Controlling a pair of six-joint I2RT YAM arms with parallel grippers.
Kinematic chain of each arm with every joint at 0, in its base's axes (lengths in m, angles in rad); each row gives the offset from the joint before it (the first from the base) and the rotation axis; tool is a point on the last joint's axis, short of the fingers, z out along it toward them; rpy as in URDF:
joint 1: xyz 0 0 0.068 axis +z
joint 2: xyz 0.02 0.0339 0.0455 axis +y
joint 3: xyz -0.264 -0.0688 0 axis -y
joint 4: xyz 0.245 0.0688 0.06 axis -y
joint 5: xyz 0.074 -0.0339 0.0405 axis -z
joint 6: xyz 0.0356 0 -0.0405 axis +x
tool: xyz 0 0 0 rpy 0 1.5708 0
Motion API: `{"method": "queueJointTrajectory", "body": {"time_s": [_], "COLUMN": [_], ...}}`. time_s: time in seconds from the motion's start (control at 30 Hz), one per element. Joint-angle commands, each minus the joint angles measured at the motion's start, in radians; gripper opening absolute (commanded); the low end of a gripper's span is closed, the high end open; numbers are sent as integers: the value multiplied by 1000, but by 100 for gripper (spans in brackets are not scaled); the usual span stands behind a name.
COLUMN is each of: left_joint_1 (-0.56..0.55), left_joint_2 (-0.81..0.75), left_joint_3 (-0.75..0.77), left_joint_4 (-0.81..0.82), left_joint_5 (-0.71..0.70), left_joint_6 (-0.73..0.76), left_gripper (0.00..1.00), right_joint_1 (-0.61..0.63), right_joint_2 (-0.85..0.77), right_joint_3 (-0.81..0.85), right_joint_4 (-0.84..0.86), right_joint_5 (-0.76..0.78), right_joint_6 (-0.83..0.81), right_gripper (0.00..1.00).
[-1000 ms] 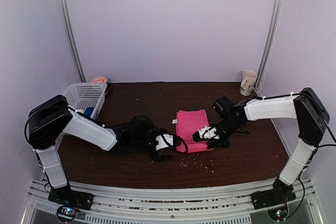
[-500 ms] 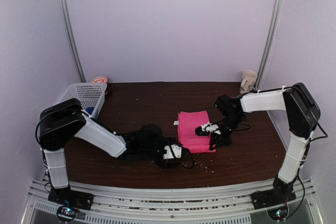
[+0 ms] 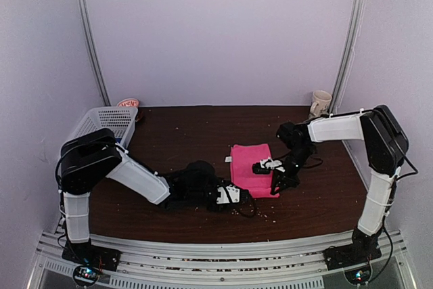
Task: Roll the towels
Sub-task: Roll the towel at the center of the board.
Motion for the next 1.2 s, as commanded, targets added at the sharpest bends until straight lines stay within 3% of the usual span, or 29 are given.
{"method": "queueJointTrajectory", "body": {"time_s": [0.0, 0.2, 0.3, 0.77, 0.9, 1.17], "left_joint_1": [-3, -3, 3, 71, 99, 139], "left_joint_2": [5, 1, 0, 11, 29, 86], "left_joint_3": [22, 41, 67, 158, 212, 267], "left_joint_4": [48, 11, -47, -266, -337, -376], "left_joint_5": [11, 59, 99, 322, 373, 428], "left_joint_6": [-22, -64, -112, -366, -434, -585], "left_gripper": [35, 11, 0, 0, 0, 0], "right_joint_1": [-5, -7, -8, -36, -44, -37], "right_joint_2": [21, 15, 4, -136, -225, -477], "right_joint_3": [23, 29, 27, 2, -73, -302], "right_joint_4": [-40, -41, -43, -30, 58, 300], "right_joint_5": [-5, 4, 4, 8, 35, 30], "right_joint_6": [0, 2, -3, -51, -49, -155], "right_gripper": [0, 0, 5, 41, 53, 64]}}
